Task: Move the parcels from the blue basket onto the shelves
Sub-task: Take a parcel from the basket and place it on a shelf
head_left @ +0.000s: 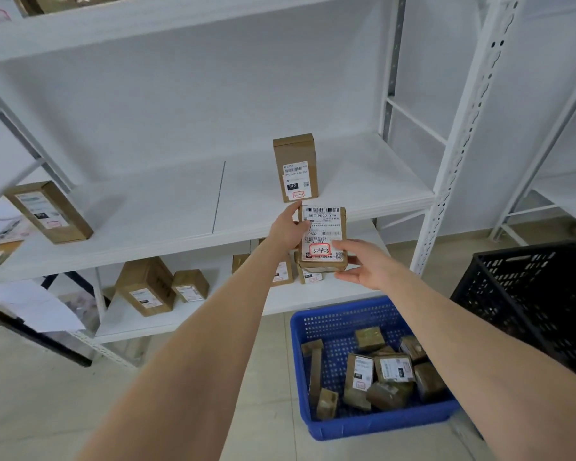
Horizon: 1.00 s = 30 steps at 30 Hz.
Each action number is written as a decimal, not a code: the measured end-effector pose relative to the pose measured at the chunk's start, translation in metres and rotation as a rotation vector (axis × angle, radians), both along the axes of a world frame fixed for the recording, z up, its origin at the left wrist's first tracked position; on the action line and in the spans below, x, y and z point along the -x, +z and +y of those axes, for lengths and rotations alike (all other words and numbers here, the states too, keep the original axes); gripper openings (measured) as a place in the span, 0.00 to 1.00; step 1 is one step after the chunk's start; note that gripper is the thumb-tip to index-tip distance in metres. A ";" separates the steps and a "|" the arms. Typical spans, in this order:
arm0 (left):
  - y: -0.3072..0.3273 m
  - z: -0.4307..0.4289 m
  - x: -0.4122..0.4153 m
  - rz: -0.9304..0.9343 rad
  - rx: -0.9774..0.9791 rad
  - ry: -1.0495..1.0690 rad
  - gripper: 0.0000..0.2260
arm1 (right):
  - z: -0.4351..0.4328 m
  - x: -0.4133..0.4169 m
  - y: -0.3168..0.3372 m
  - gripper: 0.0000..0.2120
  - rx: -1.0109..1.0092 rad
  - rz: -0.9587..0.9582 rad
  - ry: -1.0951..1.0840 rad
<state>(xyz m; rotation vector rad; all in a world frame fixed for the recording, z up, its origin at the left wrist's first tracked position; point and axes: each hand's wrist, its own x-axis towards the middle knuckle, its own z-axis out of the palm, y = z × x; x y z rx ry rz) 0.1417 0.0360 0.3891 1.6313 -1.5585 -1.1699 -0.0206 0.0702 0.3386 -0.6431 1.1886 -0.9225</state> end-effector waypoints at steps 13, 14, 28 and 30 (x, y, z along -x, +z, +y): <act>-0.048 -0.026 -0.105 -0.081 -0.068 0.067 0.20 | -0.015 -0.104 -0.042 0.12 -0.058 0.068 -0.040; -0.053 -0.028 -0.114 -0.084 -0.067 0.068 0.20 | -0.017 -0.113 -0.045 0.12 -0.067 0.070 -0.044; -0.142 -0.032 -0.199 -0.126 -0.127 0.168 0.19 | -0.036 -0.202 -0.118 0.16 -0.231 0.057 -0.030; -0.159 -0.030 -0.208 -0.104 -0.150 0.218 0.19 | -0.040 -0.212 -0.132 0.16 -0.257 0.056 -0.004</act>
